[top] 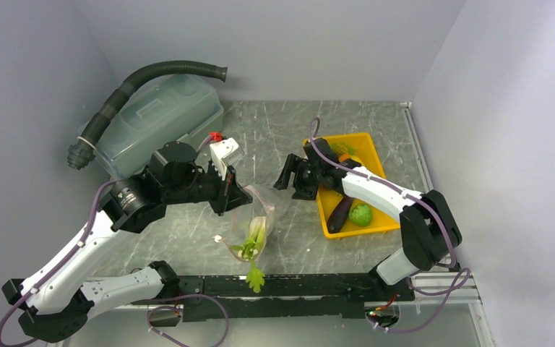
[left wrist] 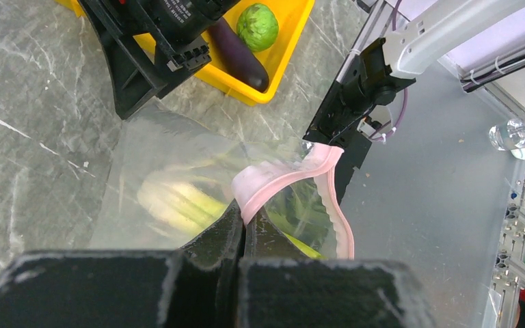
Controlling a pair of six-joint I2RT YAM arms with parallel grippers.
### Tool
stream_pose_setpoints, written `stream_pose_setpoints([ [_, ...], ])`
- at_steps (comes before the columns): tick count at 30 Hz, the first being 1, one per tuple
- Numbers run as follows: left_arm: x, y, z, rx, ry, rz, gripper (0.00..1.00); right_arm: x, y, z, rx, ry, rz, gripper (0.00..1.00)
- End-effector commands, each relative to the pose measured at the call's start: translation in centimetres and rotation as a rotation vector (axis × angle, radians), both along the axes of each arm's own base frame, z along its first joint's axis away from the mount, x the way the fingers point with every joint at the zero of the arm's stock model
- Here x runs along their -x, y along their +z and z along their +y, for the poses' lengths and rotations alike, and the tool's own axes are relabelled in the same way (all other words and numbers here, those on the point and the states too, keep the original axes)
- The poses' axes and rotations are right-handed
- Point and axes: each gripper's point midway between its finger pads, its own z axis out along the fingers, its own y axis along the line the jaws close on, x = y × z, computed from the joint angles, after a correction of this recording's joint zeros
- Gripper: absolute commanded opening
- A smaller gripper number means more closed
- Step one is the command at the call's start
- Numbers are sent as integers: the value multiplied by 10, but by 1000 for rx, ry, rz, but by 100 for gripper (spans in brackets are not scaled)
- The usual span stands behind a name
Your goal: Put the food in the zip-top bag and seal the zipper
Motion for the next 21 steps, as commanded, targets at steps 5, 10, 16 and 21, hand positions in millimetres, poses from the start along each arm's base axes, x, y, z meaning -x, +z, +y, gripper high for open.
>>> stream_pose_setpoints([
  [5,-2,15,-3,50,-11,-65,0,9,-9,2,-30,7,28,76],
  [10,-2,17,-3,62,-10,-68,0,19,-20,1,-38,8,63,74],
  [16,-1,16,-4,60,-13,-61,0,21,-17,8,-85,19,71,60],
  [21,0,17,-3,63,-9,-62,0,23,-9,12,-122,34,63,21],
])
